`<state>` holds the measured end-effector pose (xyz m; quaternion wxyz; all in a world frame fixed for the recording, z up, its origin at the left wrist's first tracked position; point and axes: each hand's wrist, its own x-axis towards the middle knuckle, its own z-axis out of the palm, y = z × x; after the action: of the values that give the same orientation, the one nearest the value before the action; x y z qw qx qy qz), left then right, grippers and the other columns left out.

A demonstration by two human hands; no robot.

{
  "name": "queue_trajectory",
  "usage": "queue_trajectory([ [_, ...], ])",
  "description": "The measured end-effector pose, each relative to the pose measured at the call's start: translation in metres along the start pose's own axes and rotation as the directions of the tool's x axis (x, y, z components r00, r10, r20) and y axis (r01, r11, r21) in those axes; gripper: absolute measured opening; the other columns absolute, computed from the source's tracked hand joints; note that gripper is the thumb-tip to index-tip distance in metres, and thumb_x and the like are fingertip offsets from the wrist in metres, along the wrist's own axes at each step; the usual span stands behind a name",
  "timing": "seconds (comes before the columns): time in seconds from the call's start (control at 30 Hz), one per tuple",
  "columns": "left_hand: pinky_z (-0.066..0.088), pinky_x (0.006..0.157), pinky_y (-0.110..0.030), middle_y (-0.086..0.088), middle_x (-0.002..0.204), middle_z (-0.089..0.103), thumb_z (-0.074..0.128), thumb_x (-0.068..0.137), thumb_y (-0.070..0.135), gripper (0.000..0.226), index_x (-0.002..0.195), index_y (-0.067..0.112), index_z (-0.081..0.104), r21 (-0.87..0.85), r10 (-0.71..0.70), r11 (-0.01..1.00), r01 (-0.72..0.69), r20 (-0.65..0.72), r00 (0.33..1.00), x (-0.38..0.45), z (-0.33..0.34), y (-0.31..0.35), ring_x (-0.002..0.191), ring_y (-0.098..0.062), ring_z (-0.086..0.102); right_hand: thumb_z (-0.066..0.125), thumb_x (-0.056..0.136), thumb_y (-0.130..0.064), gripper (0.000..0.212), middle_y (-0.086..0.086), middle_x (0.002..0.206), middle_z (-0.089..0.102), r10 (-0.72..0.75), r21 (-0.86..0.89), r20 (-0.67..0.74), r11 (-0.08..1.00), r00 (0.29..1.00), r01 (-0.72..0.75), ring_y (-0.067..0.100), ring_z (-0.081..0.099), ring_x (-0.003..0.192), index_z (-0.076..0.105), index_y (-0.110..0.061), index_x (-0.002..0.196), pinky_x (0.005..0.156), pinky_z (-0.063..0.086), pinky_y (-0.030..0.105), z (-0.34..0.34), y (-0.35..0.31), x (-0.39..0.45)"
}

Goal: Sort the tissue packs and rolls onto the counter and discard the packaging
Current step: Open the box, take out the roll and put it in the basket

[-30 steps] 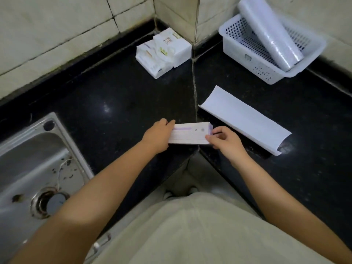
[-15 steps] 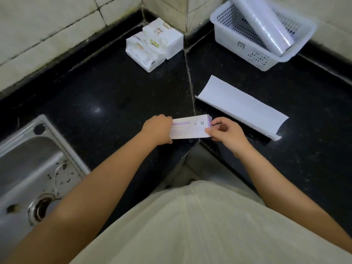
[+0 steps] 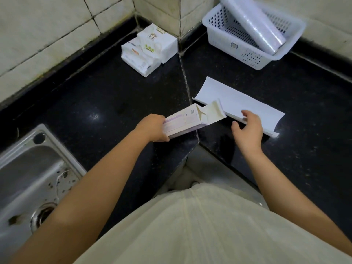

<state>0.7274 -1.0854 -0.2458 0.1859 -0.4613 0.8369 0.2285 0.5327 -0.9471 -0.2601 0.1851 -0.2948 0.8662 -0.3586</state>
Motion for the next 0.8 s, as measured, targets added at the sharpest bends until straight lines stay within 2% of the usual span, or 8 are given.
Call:
queue_trajectory([
  [0.07, 0.04, 0.07, -0.029, -0.01, 0.111, 0.062, 0.075, 0.074, 0.03, 0.046, 0.11, 0.008, 0.057, -0.019, -0.006, 1.0, 0.006, 0.007, 1.0, 0.001, -0.001, -0.001, 0.095, -0.024, 0.057, 0.052, 0.083, 0.0, 0.032, 0.026, 0.119, 0.059, -0.29, -0.05, -0.082, 0.957, 0.953, 0.287, 0.038, 0.053, 0.114, 0.057, 0.007, 0.114, 0.098, 0.036, 0.032, 0.001, -0.009, -0.007],
  [0.13, 0.039, 0.069, -0.028, -0.009, 0.104, 0.061, 0.075, 0.074, 0.03, 0.044, 0.107, 0.007, 0.058, -0.029, 0.0, 1.0, 0.001, 0.008, 1.0, 0.002, -0.001, -0.003, 0.086, -0.02, 0.052, 0.05, 0.08, 0.003, 0.034, 0.029, 0.118, 0.06, -0.498, -0.064, 0.046, 0.863, 0.866, 0.5, 0.042, 0.054, 0.113, 0.059, 0.01, 0.111, 0.099, 0.035, 0.035, 0.003, -0.019, -0.009],
  [0.23, 0.036, 0.066, -0.028, -0.003, 0.089, 0.052, 0.076, 0.073, 0.029, 0.038, 0.099, 0.008, 0.057, -0.035, 0.006, 0.999, -0.006, 0.007, 1.0, 0.002, -0.001, -0.004, 0.081, -0.017, 0.047, 0.053, 0.077, 0.005, 0.037, 0.028, 0.117, 0.062, -0.657, -0.061, 0.31, 0.708, 0.688, 0.704, 0.039, 0.057, 0.112, 0.058, 0.009, 0.113, 0.1, 0.035, 0.039, 0.008, -0.038, -0.008],
  [0.3, 0.035, 0.066, -0.029, -0.002, 0.088, 0.05, 0.076, 0.073, 0.029, 0.034, 0.092, 0.011, 0.054, -0.05, 0.005, 0.999, -0.005, 0.003, 1.0, 0.002, 0.0, -0.006, 0.081, -0.017, 0.047, 0.055, 0.078, 0.002, 0.04, 0.021, 0.116, 0.063, -0.649, -0.077, 0.423, 0.67, 0.633, 0.738, 0.035, 0.056, 0.109, 0.055, 0.002, 0.117, 0.099, 0.041, 0.041, 0.014, -0.046, -0.004],
  [0.47, 0.043, 0.072, -0.031, -0.009, 0.107, 0.061, 0.076, 0.074, 0.028, 0.046, 0.111, 0.008, 0.058, -0.098, 0.009, 0.995, -0.009, -0.004, 1.0, 0.001, 0.001, -0.011, 0.09, -0.021, 0.055, 0.057, 0.084, -0.01, 0.034, 0.018, 0.112, 0.064, -0.508, -0.167, 0.386, 0.783, 0.77, 0.6, 0.031, 0.055, 0.106, 0.058, -0.002, 0.117, 0.084, 0.04, 0.029, 0.017, -0.038, 0.001],
  [0.63, 0.042, 0.073, -0.03, -0.01, 0.11, 0.061, 0.075, 0.075, 0.028, 0.045, 0.111, 0.008, 0.057, -0.13, 0.0, 0.991, 0.0, 0.007, 1.0, 0.002, 0.001, -0.014, 0.091, -0.021, 0.055, 0.061, 0.085, -0.022, 0.027, 0.016, 0.084, 0.066, -0.485, -0.102, 0.43, 0.812, 0.762, 0.574, 0.017, 0.05, 0.08, 0.065, -0.001, 0.102, 0.071, 0.037, 0.023, 0.013, -0.032, -0.009],
  [0.73, 0.044, 0.075, -0.031, -0.01, 0.111, 0.061, 0.074, 0.075, 0.028, 0.046, 0.112, 0.008, 0.056, -0.125, 0.002, 0.992, -0.001, 0.011, 1.0, 0.001, 0.001, -0.013, 0.092, -0.021, 0.055, 0.048, 0.093, -0.016, 0.023, 0.02, 0.093, 0.068, -0.438, -0.028, 0.46, 0.862, 0.772, 0.506, 0.013, 0.049, 0.077, 0.064, 0.0, 0.1, 0.059, 0.031, 0.019, 0.013, -0.037, -0.012],
  [0.8, 0.048, 0.081, -0.034, -0.01, 0.113, 0.061, 0.074, 0.076, 0.028, 0.047, 0.114, 0.008, 0.056, -0.12, 0.006, 0.993, -0.005, 0.007, 1.0, 0.0, 0.001, -0.012, 0.098, -0.023, 0.057, 0.042, 0.095, -0.011, 0.021, 0.022, 0.102, 0.066, -0.379, -0.056, 0.499, 0.883, 0.78, 0.465, 0.014, 0.049, 0.08, 0.058, 0.0, 0.104, 0.062, 0.03, 0.017, 0.013, -0.042, -0.007],
])
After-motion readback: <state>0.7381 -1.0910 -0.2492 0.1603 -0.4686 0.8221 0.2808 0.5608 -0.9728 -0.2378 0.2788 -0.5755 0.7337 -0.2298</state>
